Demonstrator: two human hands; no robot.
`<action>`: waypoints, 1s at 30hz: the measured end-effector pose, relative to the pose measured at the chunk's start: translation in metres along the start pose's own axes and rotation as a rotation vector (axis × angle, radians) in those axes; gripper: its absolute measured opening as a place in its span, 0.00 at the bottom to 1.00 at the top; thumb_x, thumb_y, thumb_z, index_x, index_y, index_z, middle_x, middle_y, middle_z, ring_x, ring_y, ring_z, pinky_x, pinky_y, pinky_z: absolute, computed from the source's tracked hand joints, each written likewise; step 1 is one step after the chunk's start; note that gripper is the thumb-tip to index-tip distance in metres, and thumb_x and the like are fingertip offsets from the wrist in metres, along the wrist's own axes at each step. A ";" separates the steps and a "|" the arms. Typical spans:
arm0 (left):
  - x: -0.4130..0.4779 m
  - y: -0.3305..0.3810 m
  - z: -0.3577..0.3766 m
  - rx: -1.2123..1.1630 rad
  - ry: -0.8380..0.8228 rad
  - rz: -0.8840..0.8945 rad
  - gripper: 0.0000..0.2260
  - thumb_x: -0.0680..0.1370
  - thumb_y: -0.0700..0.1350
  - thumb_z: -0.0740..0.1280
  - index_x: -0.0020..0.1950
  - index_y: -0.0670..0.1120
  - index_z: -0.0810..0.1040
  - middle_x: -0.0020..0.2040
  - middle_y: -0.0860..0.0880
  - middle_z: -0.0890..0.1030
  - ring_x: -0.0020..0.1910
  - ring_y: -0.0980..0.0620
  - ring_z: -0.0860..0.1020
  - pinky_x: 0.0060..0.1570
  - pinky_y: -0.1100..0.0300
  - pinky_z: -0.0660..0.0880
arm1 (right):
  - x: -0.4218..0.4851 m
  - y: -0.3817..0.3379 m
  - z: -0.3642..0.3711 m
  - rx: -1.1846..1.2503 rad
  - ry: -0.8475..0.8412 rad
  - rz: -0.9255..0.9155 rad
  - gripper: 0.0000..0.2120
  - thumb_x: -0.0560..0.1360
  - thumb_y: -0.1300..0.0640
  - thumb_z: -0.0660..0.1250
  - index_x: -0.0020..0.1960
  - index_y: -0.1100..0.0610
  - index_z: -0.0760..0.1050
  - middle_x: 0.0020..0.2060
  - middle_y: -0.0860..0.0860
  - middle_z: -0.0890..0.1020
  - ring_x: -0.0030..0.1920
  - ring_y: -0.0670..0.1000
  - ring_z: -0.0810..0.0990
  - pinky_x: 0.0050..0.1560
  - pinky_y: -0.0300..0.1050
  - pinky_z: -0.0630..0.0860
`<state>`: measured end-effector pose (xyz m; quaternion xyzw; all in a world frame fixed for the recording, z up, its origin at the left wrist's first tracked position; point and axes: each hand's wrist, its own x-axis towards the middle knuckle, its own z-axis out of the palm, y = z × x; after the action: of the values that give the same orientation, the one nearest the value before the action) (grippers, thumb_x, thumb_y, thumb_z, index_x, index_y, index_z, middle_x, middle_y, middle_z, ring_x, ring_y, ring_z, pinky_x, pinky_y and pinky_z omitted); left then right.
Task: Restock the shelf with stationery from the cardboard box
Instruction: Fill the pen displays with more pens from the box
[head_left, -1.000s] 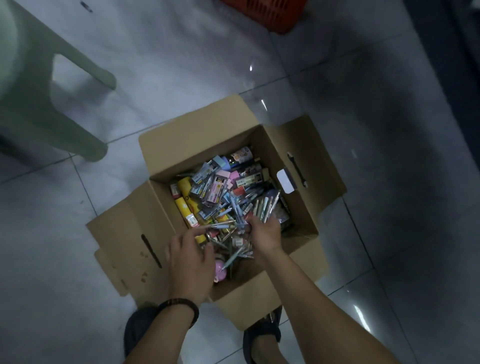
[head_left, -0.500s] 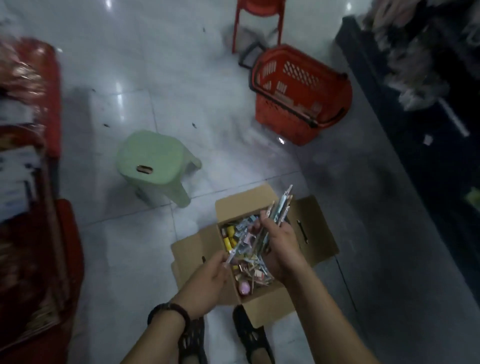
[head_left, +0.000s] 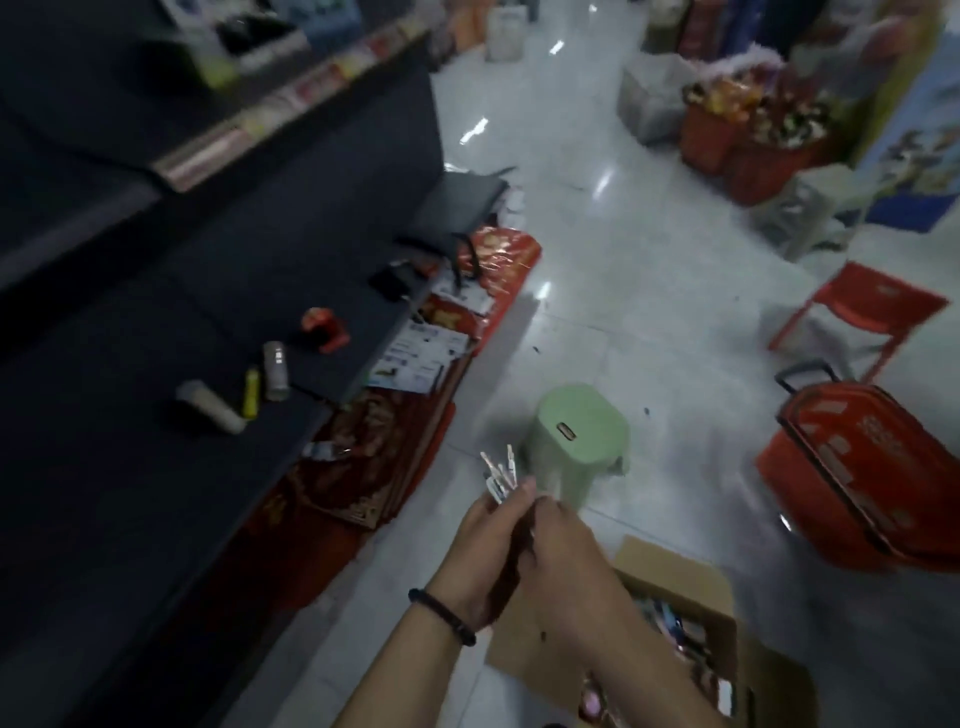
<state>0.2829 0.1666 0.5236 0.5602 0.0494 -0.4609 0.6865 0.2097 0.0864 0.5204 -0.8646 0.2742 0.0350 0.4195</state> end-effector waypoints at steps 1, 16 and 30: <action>-0.014 0.009 -0.016 -0.043 0.039 0.013 0.11 0.84 0.48 0.68 0.46 0.43 0.83 0.42 0.43 0.85 0.42 0.48 0.85 0.43 0.55 0.81 | -0.006 -0.025 0.009 -0.058 -0.008 -0.048 0.15 0.84 0.60 0.59 0.70 0.53 0.70 0.59 0.49 0.72 0.53 0.49 0.77 0.55 0.45 0.76; -0.240 0.132 -0.349 -0.463 0.299 0.466 0.08 0.84 0.43 0.68 0.59 0.41 0.82 0.55 0.37 0.86 0.46 0.40 0.85 0.51 0.42 0.82 | -0.070 -0.358 0.189 0.360 -0.100 -0.446 0.04 0.81 0.59 0.72 0.51 0.50 0.81 0.39 0.45 0.88 0.36 0.47 0.88 0.40 0.46 0.85; -0.403 0.230 -0.548 -0.236 0.384 0.717 0.16 0.86 0.47 0.64 0.71 0.44 0.79 0.65 0.35 0.83 0.63 0.32 0.82 0.61 0.27 0.77 | -0.048 -0.641 0.327 0.256 -0.702 -0.790 0.06 0.79 0.56 0.76 0.47 0.59 0.88 0.41 0.55 0.89 0.39 0.45 0.85 0.41 0.44 0.80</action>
<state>0.4571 0.8342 0.7239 0.5352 0.0308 -0.0715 0.8411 0.5473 0.6701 0.7754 -0.7803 -0.2259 0.1277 0.5690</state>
